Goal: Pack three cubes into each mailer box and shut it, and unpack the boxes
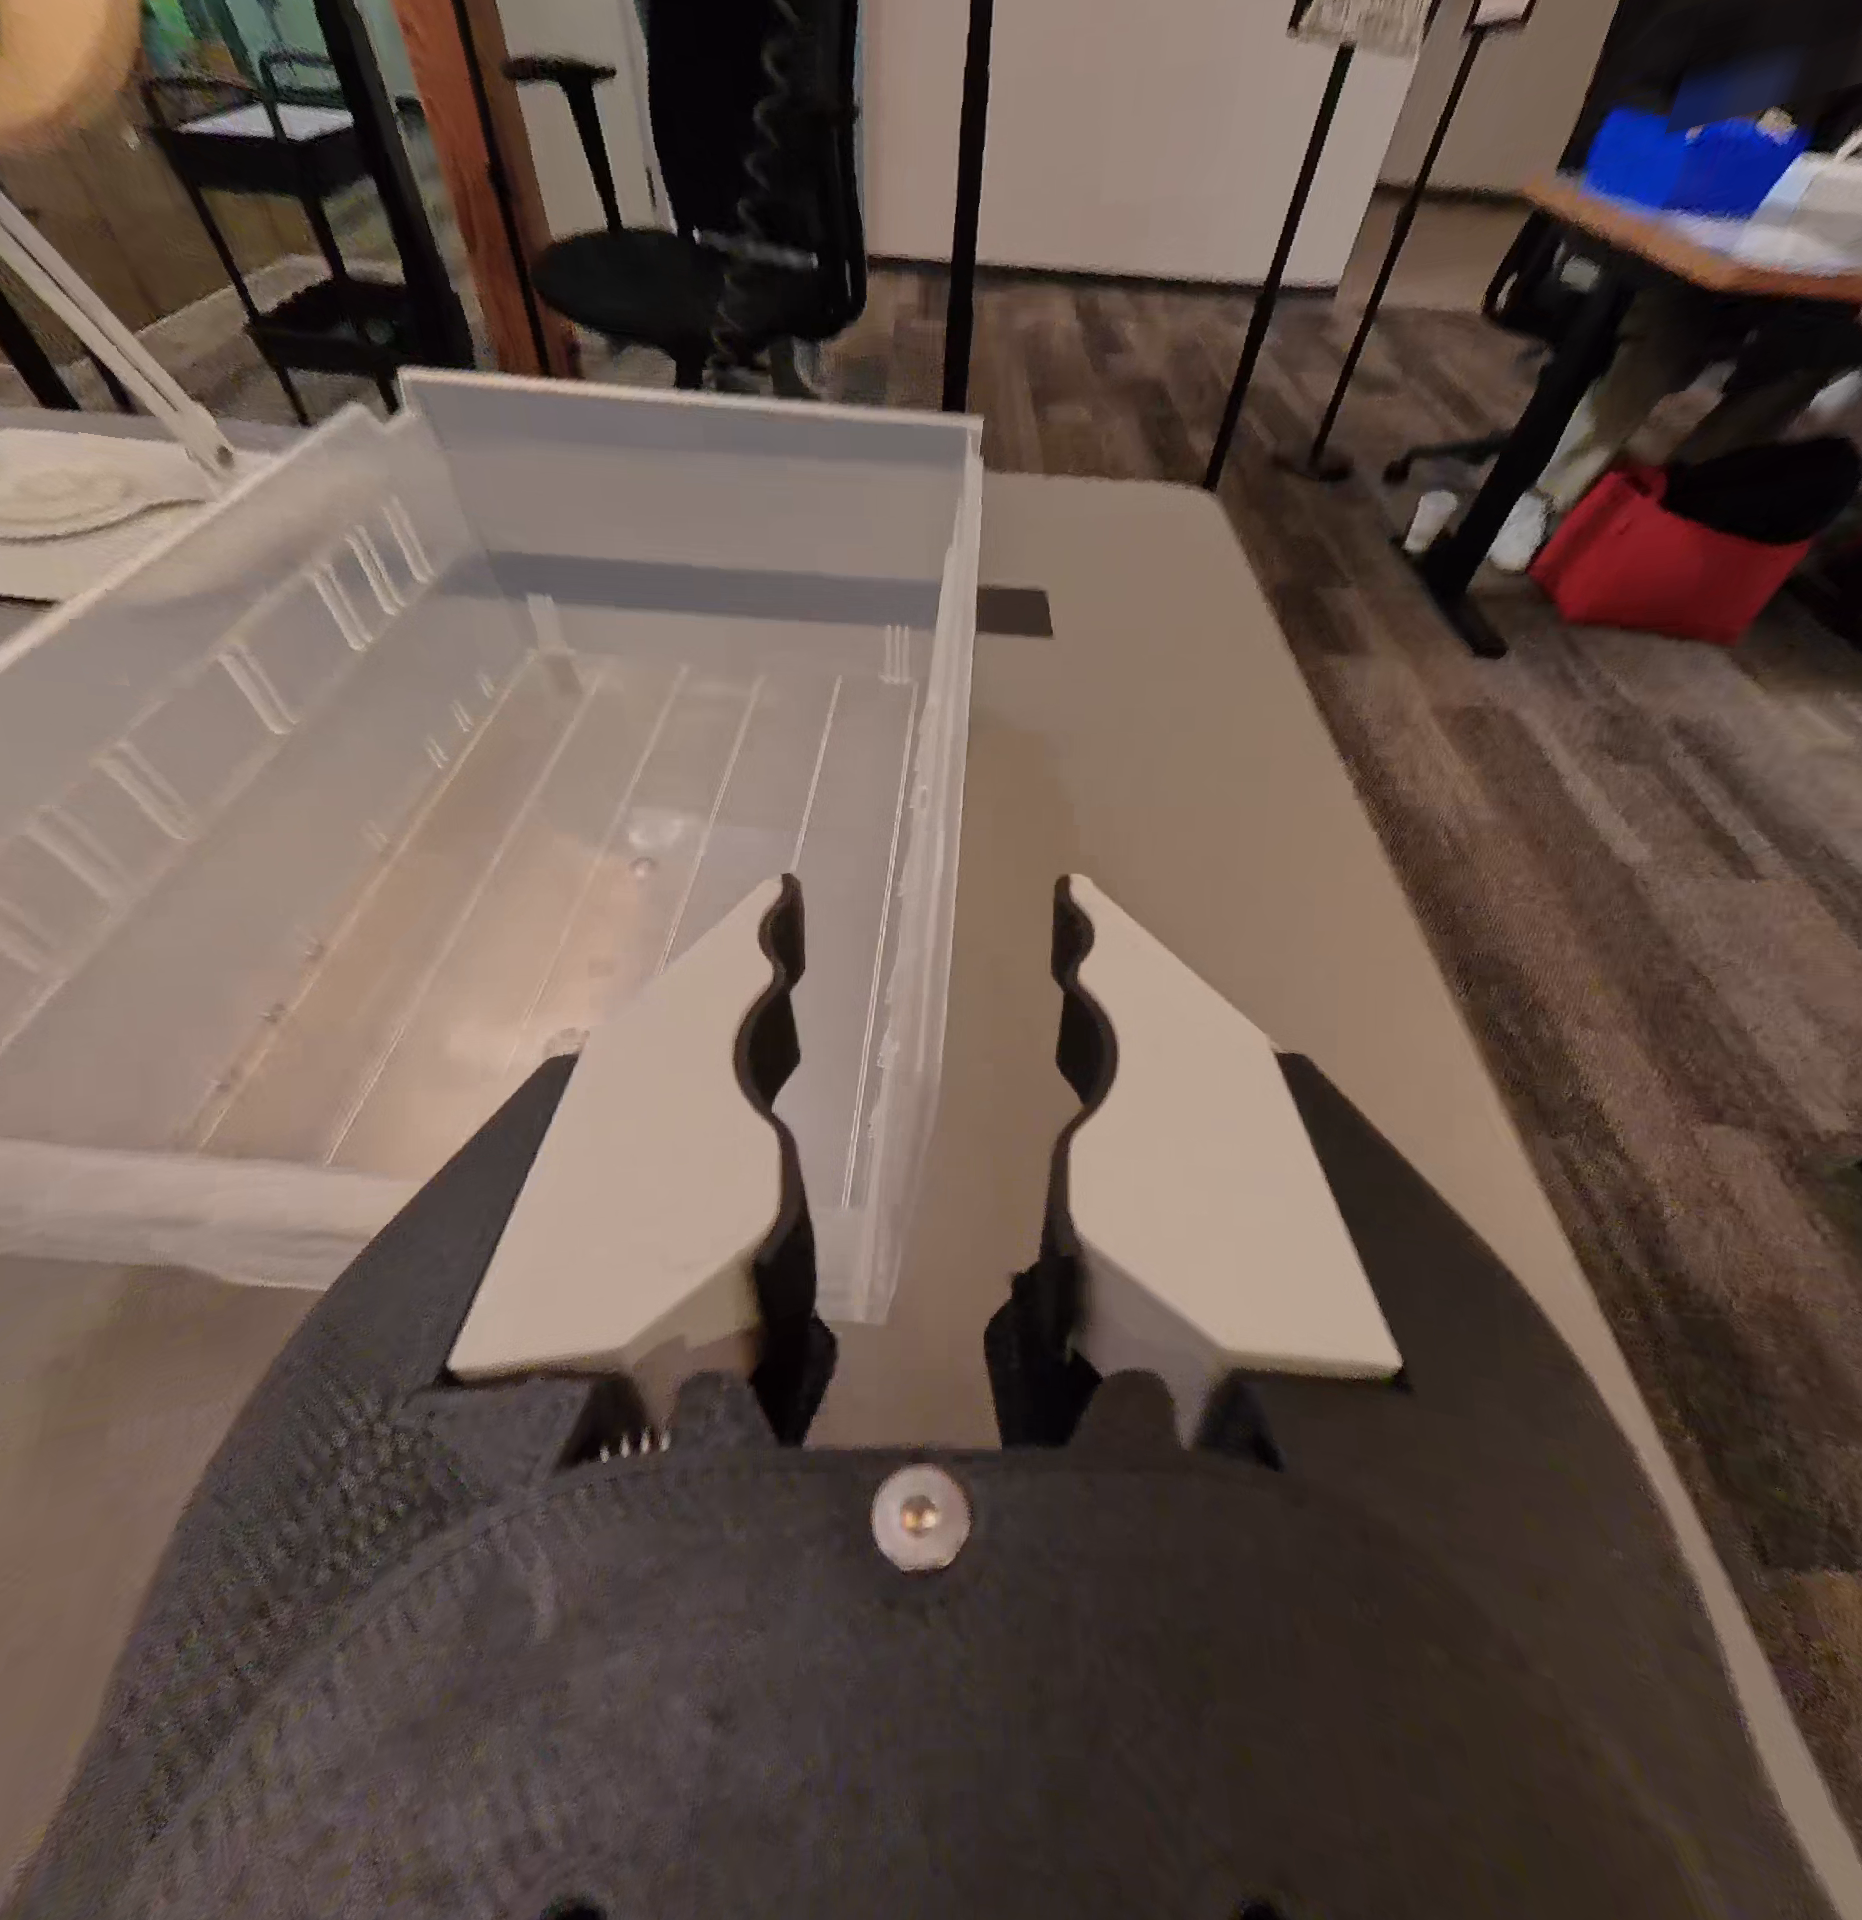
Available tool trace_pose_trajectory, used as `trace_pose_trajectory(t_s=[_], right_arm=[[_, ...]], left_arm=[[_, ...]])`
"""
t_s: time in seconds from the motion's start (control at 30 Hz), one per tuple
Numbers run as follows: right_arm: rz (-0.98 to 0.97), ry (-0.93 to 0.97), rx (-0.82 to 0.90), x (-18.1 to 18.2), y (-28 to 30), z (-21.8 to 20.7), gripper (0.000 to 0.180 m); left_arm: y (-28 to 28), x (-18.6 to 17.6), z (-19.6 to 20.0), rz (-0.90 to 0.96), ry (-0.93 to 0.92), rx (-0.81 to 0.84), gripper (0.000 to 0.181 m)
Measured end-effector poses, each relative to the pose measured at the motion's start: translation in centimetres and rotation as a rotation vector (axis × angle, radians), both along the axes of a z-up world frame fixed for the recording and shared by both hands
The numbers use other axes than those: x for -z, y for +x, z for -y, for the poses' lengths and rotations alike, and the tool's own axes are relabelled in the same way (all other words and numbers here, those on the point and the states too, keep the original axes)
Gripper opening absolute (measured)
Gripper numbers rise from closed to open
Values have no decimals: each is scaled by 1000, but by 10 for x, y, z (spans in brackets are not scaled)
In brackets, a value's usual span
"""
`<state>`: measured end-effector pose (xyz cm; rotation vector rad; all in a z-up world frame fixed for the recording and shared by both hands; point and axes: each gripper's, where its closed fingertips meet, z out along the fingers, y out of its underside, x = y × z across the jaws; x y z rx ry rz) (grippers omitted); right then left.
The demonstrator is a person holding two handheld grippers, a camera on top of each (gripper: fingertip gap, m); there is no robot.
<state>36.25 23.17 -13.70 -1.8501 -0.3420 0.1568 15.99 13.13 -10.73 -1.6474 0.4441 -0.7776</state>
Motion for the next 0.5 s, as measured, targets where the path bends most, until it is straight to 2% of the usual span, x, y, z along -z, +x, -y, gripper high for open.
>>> trace_pose_trajectory(t_s=[0.13, 0.2, 0.3, 0.4, 0.5], right_arm=[[68, 145, 11, -40, -7, 32, 45], [105, 214, -58, -59, -35, 52, 41], [127, 227, -278, -68, -107, 84, 38], [190, 159, -582, -49, -194, 123, 34], [251, 152, -779, -32, -267, 154, 33]], left_arm=[[-63, -56, 57, -201, 270, 30, 77], [-111, -73, 79, -322, 351, 2, 74], [-198, -90, 98, -486, 405, -92, 70], [-291, -97, 113, -667, 387, -201, 62], [-378, -103, 128, -816, 344, -331, 56]])
